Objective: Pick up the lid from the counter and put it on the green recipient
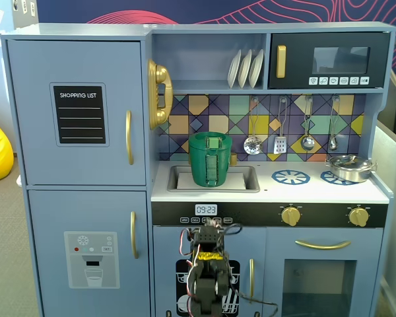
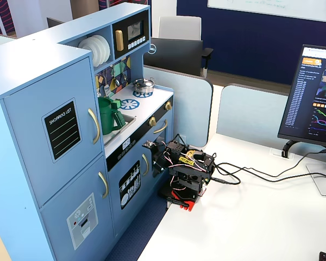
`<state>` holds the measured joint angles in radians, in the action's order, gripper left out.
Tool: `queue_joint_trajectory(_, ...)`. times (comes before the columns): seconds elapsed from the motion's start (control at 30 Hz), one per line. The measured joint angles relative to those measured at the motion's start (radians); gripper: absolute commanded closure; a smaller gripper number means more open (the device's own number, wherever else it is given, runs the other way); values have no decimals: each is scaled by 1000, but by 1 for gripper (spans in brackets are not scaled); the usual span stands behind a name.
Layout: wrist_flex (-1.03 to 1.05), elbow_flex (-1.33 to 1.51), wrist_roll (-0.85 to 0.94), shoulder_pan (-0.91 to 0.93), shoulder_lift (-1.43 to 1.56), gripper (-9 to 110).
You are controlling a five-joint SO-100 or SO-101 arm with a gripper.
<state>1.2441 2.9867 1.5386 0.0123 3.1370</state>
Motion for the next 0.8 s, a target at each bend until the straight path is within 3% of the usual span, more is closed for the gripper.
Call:
queue_joint_trajectory(0.1,100,9,-8,-2,32,99)
queue_joint_trajectory(0.8,103,9,-31,-14,48,97)
